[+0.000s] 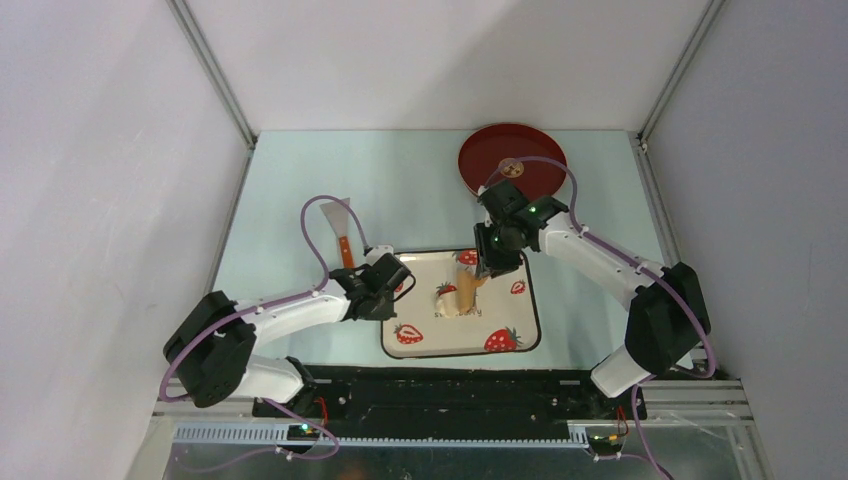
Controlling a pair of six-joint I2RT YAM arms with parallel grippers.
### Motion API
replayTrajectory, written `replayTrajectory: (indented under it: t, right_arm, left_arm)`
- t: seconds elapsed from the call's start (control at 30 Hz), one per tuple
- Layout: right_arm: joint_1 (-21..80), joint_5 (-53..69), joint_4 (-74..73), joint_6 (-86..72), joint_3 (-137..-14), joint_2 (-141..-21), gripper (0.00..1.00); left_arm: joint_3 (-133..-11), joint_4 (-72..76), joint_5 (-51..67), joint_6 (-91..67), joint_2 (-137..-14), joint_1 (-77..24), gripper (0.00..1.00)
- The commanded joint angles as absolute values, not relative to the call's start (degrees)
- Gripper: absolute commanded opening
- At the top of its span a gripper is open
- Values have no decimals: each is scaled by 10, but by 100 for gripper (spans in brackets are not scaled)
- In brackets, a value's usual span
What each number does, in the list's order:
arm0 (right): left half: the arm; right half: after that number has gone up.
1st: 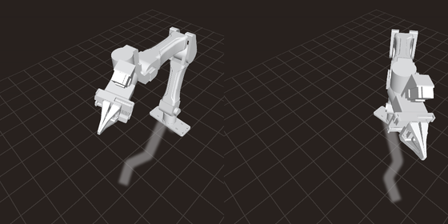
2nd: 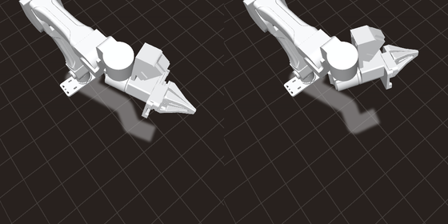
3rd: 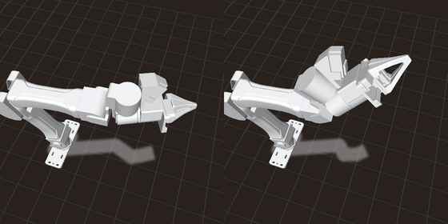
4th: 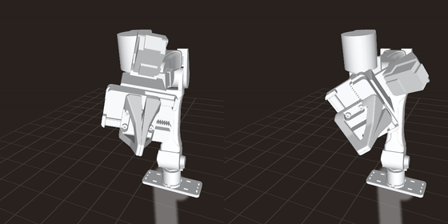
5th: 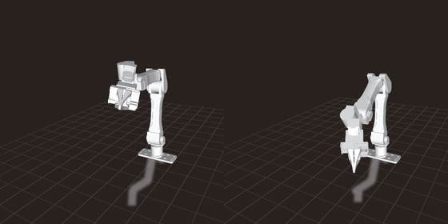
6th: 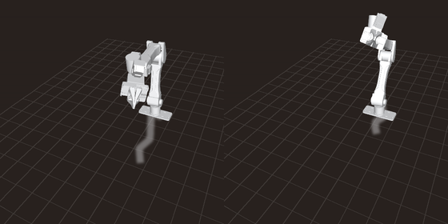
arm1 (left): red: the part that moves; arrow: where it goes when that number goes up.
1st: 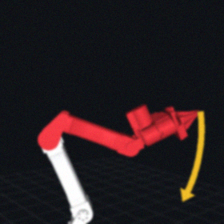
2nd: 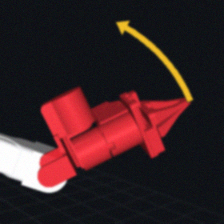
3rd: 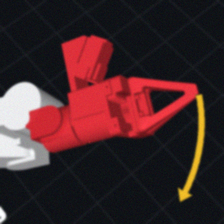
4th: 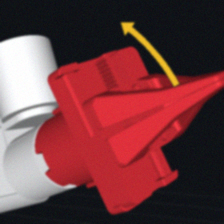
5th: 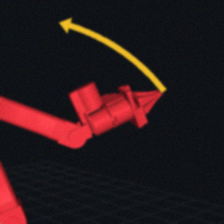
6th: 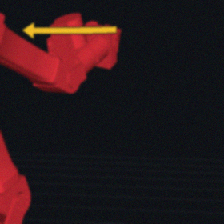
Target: Roll out the dumpling wrappers from the dough
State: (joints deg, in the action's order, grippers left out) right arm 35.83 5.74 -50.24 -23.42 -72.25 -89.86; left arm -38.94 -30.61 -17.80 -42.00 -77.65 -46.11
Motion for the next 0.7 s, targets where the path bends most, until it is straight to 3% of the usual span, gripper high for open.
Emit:
replayTrajectory:
  t: [0.0,0.67]
  right_arm:
    - [335,-85,-612,-179,-677,-922,0]
    - [309,-85,-616,-164,-664,-908,0]
  left_arm:
    - [-352,-367,-190,-403,-812,-460,2]
    - [-354,-372,-191,-402,-812,-461,2]
